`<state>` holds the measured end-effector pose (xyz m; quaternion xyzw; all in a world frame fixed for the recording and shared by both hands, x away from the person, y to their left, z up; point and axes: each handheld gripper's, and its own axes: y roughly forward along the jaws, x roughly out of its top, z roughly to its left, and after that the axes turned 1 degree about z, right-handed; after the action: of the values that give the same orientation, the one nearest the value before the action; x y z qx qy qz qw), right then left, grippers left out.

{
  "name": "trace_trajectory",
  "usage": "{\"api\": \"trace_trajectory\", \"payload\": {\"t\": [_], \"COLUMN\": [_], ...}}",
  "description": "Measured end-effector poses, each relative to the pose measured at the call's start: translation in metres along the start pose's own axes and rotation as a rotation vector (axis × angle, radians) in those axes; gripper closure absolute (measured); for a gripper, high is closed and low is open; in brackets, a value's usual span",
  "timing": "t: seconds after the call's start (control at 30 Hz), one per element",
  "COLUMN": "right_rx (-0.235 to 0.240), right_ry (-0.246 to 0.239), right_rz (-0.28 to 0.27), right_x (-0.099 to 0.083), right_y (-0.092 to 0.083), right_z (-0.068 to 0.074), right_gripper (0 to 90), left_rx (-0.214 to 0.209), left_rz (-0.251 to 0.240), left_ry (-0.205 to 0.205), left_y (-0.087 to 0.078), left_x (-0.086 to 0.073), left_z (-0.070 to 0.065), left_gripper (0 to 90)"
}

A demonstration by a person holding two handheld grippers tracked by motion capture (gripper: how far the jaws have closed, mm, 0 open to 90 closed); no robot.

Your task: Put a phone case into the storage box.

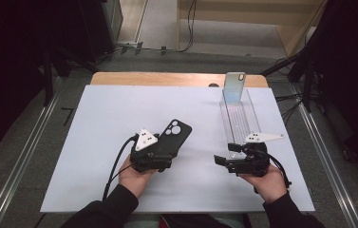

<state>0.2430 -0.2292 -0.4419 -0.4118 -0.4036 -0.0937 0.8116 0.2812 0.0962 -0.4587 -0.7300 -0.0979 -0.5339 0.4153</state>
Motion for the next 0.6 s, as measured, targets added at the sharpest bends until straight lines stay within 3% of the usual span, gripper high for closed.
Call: {"api": "trace_trajectory", "payload": {"t": [0.2,0.3,0.47,0.6], "right_rx": [-0.010,-0.006,-0.004,-0.002], "right_ry": [0.024,0.033,0.044,0.062], "right_rz": [-0.013,-0.019,-0.029,-0.032], "right_x": [0.005,0.008,0.014,0.020], "right_y": [0.002,0.003,0.006,0.008], "right_z": [0.007,0.010,0.014,0.016], "right_gripper": [17.9,17.9,17.9,18.2], "left_rx": [0.026,0.012,0.012,-0.015], "left_rz": [-0.029,-0.030,-0.043,-0.064], "left_ry": [0.012,-0.017,-0.033,-0.044], "left_y": [0.004,0.007,0.009,0.011], "left_x": [-0.005,-0.007,-0.008,-0.009], "left_z": [-0.007,-0.009,-0.013,-0.016], "left_gripper": [14.3,14.3,14.3,14.3]}}
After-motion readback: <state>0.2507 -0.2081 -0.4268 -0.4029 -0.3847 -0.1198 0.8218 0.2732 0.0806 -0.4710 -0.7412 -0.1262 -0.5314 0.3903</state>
